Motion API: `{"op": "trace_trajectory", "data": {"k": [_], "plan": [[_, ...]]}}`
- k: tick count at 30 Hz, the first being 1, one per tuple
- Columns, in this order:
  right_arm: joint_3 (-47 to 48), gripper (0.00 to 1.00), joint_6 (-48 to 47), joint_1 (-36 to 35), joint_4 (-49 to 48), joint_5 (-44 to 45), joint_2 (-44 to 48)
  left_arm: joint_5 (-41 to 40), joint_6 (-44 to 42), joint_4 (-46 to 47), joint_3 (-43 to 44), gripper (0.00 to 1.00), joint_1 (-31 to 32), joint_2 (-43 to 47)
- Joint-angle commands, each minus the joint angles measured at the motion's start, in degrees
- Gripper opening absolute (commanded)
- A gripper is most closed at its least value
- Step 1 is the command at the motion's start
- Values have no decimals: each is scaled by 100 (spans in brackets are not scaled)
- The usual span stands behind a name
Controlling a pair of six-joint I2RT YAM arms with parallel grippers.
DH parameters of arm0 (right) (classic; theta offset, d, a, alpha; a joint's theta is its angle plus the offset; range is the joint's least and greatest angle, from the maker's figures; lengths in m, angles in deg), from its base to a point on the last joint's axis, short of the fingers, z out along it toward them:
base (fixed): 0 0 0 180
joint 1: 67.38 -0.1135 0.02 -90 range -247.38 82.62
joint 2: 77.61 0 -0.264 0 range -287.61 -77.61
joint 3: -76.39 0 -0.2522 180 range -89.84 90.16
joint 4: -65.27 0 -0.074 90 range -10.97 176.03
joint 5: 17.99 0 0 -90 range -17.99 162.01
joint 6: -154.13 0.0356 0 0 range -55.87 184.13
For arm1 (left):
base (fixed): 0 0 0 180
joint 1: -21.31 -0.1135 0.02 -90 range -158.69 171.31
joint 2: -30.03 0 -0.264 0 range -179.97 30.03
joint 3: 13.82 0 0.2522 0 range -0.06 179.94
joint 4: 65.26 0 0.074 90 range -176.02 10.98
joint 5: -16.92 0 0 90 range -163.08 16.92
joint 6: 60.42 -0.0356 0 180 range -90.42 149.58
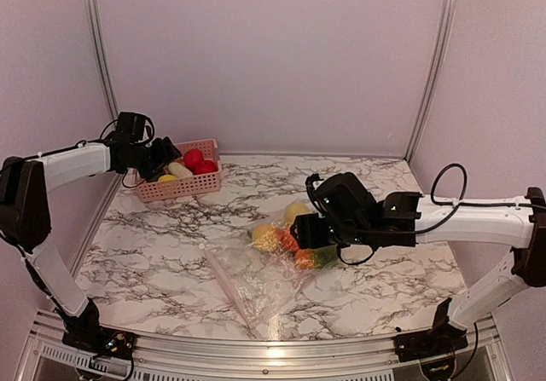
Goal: Open the zip-top bag and remove the fake food
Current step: Place the fake vegetable in the bin, then pick up the fake fruit from the zipper food storage bag.
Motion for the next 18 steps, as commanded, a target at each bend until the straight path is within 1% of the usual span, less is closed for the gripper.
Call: {"op": "trace_trajectory", "data": {"k": [1,6,13,18], "plan": [[-51,70,12,-14,-129,119,-126,206,-5,238,-842,79,356,598],[-56,70,-2,73,-288,42,-224,186,91,450,-1924,79,926,1411],[215,69,-155,214,-361,-96,-541,122,430,699,-3277,79,1703,2249],[458,69,-235,258,-382,-171,-767,62,635,722,-3948,79,2095,2732]]}}
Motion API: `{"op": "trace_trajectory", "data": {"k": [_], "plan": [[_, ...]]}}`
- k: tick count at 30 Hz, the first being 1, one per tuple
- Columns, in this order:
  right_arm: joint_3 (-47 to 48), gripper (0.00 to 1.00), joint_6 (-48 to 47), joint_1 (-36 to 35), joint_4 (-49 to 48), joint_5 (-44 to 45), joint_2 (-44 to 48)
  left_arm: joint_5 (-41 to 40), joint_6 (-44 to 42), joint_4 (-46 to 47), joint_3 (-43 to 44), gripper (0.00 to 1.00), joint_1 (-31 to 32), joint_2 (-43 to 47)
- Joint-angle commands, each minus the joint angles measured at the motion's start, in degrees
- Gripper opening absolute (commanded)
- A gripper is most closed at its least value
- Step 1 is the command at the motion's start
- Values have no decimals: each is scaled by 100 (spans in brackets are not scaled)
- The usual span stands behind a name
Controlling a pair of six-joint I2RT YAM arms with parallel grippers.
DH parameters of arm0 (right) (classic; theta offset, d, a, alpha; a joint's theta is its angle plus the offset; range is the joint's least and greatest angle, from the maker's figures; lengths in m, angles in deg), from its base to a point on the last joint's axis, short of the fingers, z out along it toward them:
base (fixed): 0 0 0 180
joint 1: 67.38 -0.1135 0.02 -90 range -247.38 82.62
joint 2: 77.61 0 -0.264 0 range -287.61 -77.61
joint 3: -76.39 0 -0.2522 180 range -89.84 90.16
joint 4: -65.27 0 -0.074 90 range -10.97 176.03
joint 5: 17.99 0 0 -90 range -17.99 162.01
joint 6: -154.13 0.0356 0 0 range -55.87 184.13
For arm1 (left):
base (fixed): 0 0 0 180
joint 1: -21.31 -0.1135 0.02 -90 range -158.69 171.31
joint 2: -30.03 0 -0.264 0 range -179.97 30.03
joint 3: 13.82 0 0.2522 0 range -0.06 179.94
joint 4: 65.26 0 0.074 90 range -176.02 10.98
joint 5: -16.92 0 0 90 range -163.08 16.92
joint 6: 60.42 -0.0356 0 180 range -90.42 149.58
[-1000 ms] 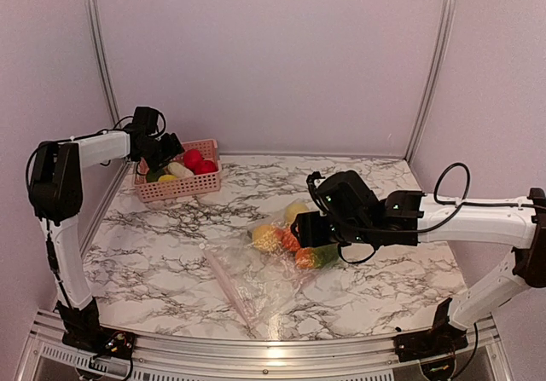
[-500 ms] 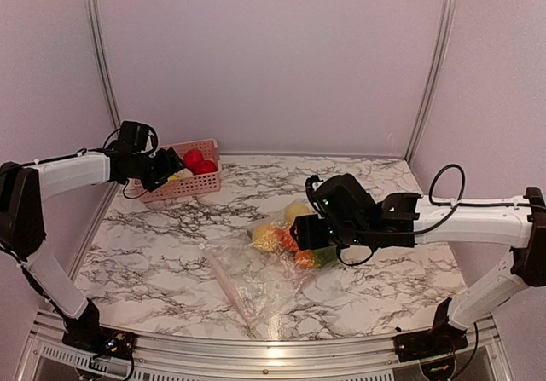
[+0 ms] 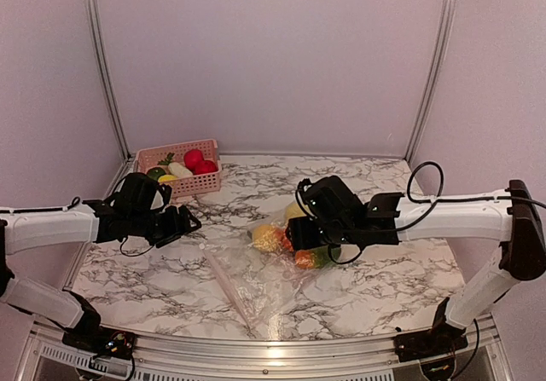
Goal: Open the zip-top bag and remove the fake food
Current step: Pick up the fake fruit from the zipper food storage bag.
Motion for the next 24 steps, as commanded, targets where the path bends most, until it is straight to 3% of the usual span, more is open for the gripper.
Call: {"op": "trace_trajectory", "data": {"k": [1,7,17,24], "plan": [[431,69,-130,75,-157,-120,-201,-83,297,198,-537,79,293,491],[695,67,-217,135,-272,-311,-596,-90,568,242,-1040,77,793,818],[1447,60,-466,287,-227,-438,-1368,-222,1022,739,-1501,65,1488,856],[1804,45,-556,399,-100,-462,-1788,-257,1221,1255,-1439,48,1903,411]]}}
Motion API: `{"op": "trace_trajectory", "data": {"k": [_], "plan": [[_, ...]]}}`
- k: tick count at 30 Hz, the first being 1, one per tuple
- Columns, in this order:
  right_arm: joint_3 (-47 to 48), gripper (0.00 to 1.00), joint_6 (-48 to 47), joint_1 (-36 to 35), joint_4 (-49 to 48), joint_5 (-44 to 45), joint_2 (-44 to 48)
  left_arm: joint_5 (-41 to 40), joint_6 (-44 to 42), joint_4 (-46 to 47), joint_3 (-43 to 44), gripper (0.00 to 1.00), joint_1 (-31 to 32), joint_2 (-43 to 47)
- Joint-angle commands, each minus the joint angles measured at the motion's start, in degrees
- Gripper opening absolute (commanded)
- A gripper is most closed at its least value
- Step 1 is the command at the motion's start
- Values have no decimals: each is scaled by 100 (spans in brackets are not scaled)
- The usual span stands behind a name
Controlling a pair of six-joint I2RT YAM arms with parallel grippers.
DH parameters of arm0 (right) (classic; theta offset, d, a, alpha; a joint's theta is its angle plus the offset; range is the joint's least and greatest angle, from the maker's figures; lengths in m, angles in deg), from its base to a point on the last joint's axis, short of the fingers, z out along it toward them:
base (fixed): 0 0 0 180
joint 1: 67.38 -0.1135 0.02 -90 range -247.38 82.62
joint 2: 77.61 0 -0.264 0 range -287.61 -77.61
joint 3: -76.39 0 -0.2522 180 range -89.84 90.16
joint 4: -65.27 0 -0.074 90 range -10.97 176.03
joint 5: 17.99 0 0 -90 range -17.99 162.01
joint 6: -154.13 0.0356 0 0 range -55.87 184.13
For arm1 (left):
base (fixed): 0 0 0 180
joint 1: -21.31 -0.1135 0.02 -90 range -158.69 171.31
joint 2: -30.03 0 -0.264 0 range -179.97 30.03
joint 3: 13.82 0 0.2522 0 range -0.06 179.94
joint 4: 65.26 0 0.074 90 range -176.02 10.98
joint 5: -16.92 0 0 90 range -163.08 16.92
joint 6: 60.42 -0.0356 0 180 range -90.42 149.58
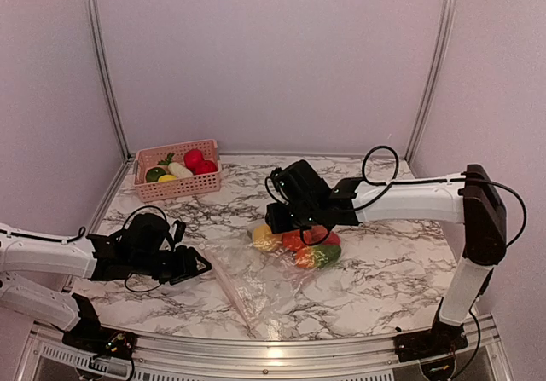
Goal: Open the zip-top bag and remove the fake food
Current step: Pick up the fake fruit from the zipper food storage bag.
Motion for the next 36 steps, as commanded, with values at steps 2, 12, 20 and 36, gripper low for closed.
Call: {"op": "trace_trajectory", "data": {"k": [2,12,20,36], "plan": [[320,43,-96,150,105,-45,-259,-111,175,598,45,40,280,-421],[518,37,-194,229,212,-58,-558,-93,368,999,164,25,548,-879],[470,34,-195,229,212,-100,-668,44,489,1397,226,21,617,-1214],[327,31,-155,152,216,-223,-856,119,395,1579,552,26,564,-1777]]}}
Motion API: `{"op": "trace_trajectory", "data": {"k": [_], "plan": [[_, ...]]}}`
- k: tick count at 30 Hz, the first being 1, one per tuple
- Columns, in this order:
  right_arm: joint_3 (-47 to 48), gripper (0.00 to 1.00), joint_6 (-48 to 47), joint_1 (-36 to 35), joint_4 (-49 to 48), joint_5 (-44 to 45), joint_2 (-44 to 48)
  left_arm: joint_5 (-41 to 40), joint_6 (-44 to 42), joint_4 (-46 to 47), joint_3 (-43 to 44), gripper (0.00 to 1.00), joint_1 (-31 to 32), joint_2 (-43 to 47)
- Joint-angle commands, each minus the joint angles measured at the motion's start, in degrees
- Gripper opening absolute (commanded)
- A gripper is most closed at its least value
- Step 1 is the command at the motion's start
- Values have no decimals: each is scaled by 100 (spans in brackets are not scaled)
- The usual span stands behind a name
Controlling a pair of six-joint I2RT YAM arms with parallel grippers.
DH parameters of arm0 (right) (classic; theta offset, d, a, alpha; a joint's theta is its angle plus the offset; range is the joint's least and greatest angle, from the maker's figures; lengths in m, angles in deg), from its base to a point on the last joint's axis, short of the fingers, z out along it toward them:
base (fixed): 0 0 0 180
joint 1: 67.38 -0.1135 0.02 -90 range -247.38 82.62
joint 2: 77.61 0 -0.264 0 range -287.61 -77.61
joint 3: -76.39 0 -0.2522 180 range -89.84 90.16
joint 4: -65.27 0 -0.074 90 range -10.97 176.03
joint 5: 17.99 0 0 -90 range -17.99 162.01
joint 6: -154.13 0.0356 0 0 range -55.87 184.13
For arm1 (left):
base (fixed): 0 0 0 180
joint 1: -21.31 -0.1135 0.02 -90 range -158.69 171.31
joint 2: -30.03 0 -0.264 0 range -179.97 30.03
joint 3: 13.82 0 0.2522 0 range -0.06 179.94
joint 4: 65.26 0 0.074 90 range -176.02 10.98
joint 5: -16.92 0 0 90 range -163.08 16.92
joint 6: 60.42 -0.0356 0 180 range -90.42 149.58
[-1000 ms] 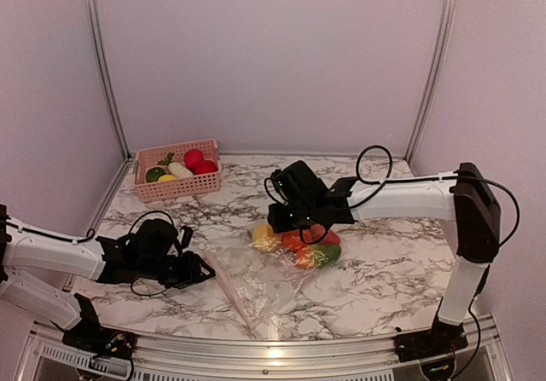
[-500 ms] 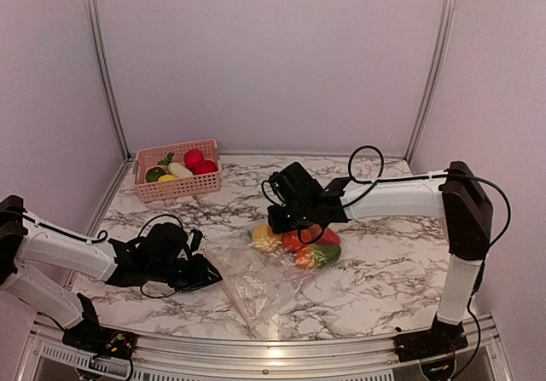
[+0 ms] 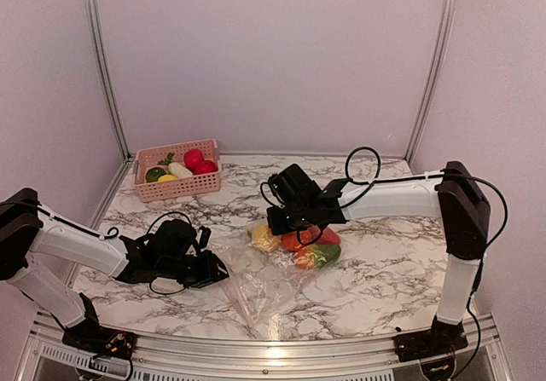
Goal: Open the zip-top bag and remove the fake food
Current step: Pick up the fake fruit from the zipper food storage bag.
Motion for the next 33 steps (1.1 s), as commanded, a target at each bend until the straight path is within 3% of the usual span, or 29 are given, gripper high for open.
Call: {"op": "trace_trajectory", "data": {"k": [1,22,33], "plan": [[-25,31,36,-92,154,-105,-167,25,-76,120,146,26,-19,-125],[163,29,387,-29,357,18,-685,-81,-35,60,66,30,-60,37],[-180,26,537,-210,340,16,-361,-118,-25,81,57,30,-59,80]]}}
